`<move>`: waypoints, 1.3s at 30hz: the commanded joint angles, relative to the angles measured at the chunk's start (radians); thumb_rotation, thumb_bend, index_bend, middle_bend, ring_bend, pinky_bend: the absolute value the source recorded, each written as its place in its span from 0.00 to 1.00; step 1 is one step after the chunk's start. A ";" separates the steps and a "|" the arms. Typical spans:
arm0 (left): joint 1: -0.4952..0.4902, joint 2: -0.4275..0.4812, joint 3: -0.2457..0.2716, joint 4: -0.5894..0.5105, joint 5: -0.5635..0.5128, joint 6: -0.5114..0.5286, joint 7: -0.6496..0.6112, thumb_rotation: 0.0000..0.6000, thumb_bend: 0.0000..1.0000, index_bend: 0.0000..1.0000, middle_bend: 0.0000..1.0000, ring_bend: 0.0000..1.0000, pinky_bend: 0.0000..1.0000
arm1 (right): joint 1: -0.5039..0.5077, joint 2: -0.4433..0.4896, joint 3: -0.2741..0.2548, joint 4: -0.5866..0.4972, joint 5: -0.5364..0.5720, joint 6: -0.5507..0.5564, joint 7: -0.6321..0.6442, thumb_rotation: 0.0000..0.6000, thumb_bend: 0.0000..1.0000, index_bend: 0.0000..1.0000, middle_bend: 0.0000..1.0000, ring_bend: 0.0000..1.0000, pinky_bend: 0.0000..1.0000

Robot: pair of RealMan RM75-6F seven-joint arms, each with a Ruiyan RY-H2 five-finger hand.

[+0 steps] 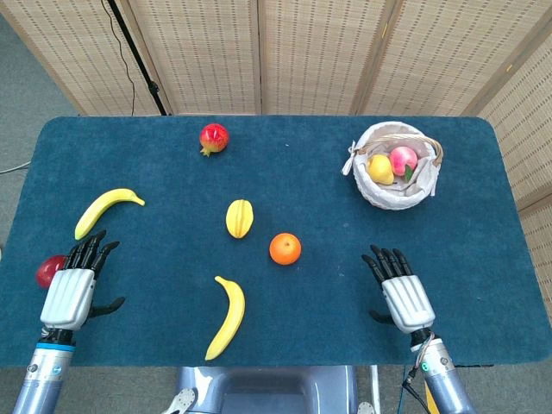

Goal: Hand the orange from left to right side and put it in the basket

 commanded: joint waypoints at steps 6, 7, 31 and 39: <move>0.028 0.002 -0.026 0.018 0.016 -0.012 -0.009 1.00 0.11 0.15 0.04 0.02 0.09 | 0.105 -0.078 0.032 -0.007 0.031 -0.135 -0.003 1.00 0.00 0.08 0.02 0.00 0.00; 0.032 0.003 -0.030 0.019 0.014 -0.012 -0.010 1.00 0.11 0.15 0.04 0.02 0.09 | 0.121 -0.094 0.042 -0.002 0.041 -0.157 0.010 1.00 0.00 0.08 0.02 0.00 0.00; 0.063 0.008 -0.099 0.049 -0.012 -0.095 -0.030 1.00 0.11 0.15 0.04 0.02 0.09 | 0.351 -0.285 0.211 0.192 0.244 -0.307 0.064 1.00 0.00 0.08 0.02 0.00 0.00; 0.073 0.012 -0.115 0.053 -0.017 -0.102 -0.038 1.00 0.11 0.15 0.04 0.01 0.09 | 0.404 -0.345 0.236 0.260 0.343 -0.351 0.077 1.00 0.00 0.08 0.02 0.00 0.00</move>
